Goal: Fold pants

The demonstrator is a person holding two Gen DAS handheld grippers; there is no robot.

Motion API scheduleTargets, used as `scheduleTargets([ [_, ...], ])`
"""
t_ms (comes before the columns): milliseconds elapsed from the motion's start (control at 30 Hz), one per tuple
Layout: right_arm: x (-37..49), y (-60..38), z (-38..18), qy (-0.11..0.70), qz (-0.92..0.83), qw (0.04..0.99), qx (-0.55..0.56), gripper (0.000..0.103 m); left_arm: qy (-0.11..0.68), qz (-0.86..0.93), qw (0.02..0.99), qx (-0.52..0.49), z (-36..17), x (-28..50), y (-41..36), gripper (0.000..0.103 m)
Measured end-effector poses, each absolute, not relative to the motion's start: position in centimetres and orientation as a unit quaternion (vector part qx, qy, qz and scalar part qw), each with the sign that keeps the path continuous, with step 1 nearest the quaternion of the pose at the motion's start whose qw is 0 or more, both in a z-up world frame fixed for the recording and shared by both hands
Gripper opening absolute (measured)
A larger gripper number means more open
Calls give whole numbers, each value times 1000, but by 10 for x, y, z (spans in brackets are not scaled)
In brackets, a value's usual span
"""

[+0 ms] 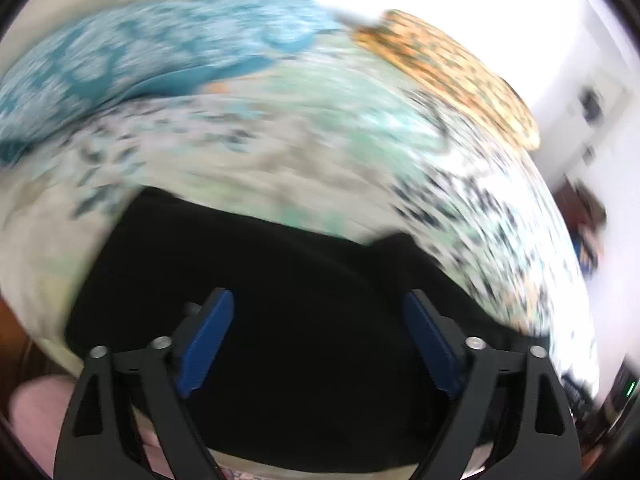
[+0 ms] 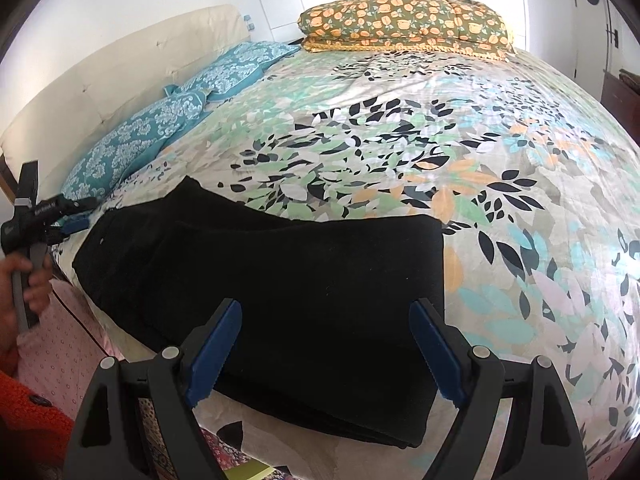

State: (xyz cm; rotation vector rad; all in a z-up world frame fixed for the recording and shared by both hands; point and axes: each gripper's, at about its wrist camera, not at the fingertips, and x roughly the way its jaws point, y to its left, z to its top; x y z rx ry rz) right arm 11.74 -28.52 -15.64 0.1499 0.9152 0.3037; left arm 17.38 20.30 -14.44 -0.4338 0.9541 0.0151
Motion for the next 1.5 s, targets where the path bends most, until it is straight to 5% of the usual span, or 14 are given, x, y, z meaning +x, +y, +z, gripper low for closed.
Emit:
scheduleTargets([
  [133, 121, -284, -159, 445, 151, 879, 87, 86, 509, 35, 803, -307, -176, 185, 287, 94],
  [367, 120, -270, -159, 449, 169, 875, 67, 86, 536, 95, 812, -209, -196, 202, 314, 94],
  [633, 118, -270, -161, 449, 167, 875, 73, 86, 599, 22, 764, -238, -234, 216, 309, 91],
  [767, 120, -276, -159, 445, 167, 876, 84, 86, 582, 31, 770, -260, -221, 205, 314, 28],
  [900, 120, -283, -157, 438, 168, 877, 101, 86, 533, 7, 770, -350, -185, 183, 324, 14],
  [1200, 126, -301, -158, 435, 159, 875, 144, 86, 478, -167, 809, -297, -68, 190, 164, 10],
  [1267, 124, -305, -156, 430, 154, 878, 145, 86, 492, -213, 798, -276, -76, 201, 109, 3],
  [1500, 114, -330, -149, 417, 134, 883, 170, 86, 593, -265, 746, -148, -158, 205, -33, 7],
])
